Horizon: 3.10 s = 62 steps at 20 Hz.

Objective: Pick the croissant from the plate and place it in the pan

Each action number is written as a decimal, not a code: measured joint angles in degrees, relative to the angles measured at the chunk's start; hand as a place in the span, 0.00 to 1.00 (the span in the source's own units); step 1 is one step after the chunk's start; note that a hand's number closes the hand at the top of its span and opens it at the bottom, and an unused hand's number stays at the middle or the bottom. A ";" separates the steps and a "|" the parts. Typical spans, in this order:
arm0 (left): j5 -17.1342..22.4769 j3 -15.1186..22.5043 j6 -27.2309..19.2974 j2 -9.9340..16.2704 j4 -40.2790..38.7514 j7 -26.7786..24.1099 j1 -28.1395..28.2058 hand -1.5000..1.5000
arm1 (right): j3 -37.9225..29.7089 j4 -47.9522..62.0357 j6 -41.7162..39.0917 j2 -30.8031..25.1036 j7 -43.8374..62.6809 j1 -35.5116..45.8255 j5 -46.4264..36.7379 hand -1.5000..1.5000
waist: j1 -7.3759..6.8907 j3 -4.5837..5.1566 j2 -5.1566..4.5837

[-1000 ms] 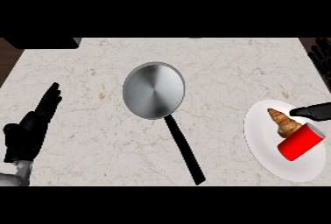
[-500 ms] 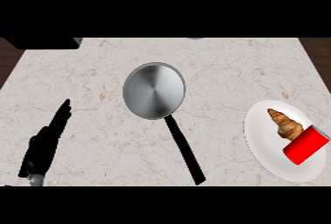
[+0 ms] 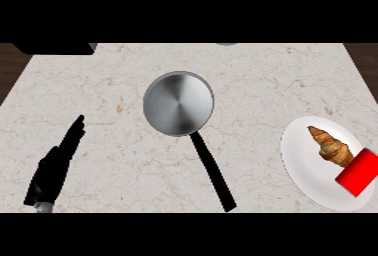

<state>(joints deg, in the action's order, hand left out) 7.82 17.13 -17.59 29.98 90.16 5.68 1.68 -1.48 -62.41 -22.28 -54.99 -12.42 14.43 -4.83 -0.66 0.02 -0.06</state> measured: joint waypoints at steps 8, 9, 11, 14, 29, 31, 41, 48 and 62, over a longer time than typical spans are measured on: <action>-2.49 -0.09 -0.21 -2.04 1.45 1.09 1.49 0.50 | 4.72 -7.24 -7.32 1.75 12.60 5.36 -3.27 0.00 | 0.20 0.03 0.10; -2.49 -0.50 0.16 -1.98 1.71 1.33 1.61 0.50 | 5.09 -8.10 -8.01 2.35 14.59 5.86 -3.58 0.00 | 0.23 0.03 0.11; -2.24 -1.48 1.35 -2.11 0.74 0.85 1.12 0.50 | 6.03 -8.71 -9.79 3.47 17.59 7.08 -4.33 0.00 | 0.25 0.03 0.08; -2.67 -2.46 2.10 -2.48 0.11 0.81 0.76 0.50 | 7.72 -9.13 -11.76 5.30 20.80 8.67 -6.30 0.00 | 0.21 0.03 0.06; -6.17 -4.88 4.43 -5.66 1.25 1.49 1.72 0.50 | 12.66 -13.36 -21.70 11.74 34.40 10.56 -16.45 0.00 | 0.41 -0.01 0.09; -6.67 -5.76 5.27 -6.19 0.14 0.92 1.63 0.50 | 12.46 -13.38 -22.29 13.44 34.83 10.26 -17.75 0.00 | 0.43 -0.01 0.08; -8.81 -8.72 8.06 -8.22 0.56 1.45 1.66 0.50 | 12.33 -11.64 -22.40 17.00 35.18 8.11 -27.09 0.00 | 0.50 -0.01 0.08; -10.87 -10.05 9.87 -10.56 0.47 1.23 2.27 0.50 | 11.35 -8.42 -22.38 19.25 33.11 7.75 -32.81 0.00 | 0.42 -0.02 0.06; -13.98 -13.22 13.51 -13.99 0.68 0.64 2.92 0.50 | 9.52 0.53 -17.35 22.92 25.85 7.12 -43.06 0.00 | 0.34 -0.02 0.03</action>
<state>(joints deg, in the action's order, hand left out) -6.16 3.91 -4.08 15.99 90.84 6.32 4.60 8.04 -61.88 -39.62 -32.07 13.44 21.55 -47.89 -0.33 0.00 -0.03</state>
